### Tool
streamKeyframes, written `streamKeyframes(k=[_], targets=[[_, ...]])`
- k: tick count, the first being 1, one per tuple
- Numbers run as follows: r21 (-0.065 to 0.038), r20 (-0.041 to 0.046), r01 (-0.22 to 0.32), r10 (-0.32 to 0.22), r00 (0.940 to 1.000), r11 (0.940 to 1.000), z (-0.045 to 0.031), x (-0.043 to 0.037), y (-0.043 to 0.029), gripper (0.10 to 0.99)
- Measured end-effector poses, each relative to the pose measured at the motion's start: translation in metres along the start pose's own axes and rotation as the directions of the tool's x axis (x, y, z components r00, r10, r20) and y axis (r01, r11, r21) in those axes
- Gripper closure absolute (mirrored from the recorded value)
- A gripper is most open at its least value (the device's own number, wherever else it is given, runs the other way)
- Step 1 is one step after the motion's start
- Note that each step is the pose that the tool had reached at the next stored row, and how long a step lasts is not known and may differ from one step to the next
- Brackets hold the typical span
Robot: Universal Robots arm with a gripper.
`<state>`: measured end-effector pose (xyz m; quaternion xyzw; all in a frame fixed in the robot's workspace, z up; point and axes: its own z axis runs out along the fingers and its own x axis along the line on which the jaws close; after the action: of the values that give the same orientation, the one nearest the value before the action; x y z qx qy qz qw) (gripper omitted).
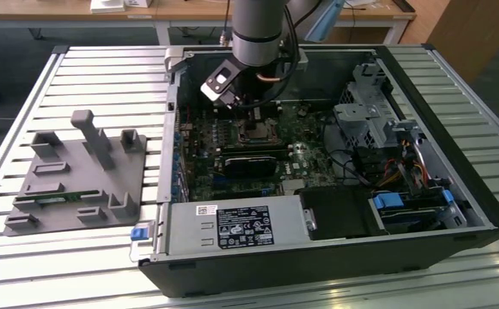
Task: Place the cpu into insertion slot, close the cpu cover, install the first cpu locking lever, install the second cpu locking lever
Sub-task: 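Close the cpu cover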
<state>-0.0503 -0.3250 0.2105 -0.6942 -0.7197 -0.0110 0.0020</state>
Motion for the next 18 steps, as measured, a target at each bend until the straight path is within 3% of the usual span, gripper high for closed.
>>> streamKeyframes(k=[18], targets=[[0.001, 0.0011, 0.0, 0.0, 1.0, 1.0, 0.0112, -0.0002, -0.0018, 0.98]])
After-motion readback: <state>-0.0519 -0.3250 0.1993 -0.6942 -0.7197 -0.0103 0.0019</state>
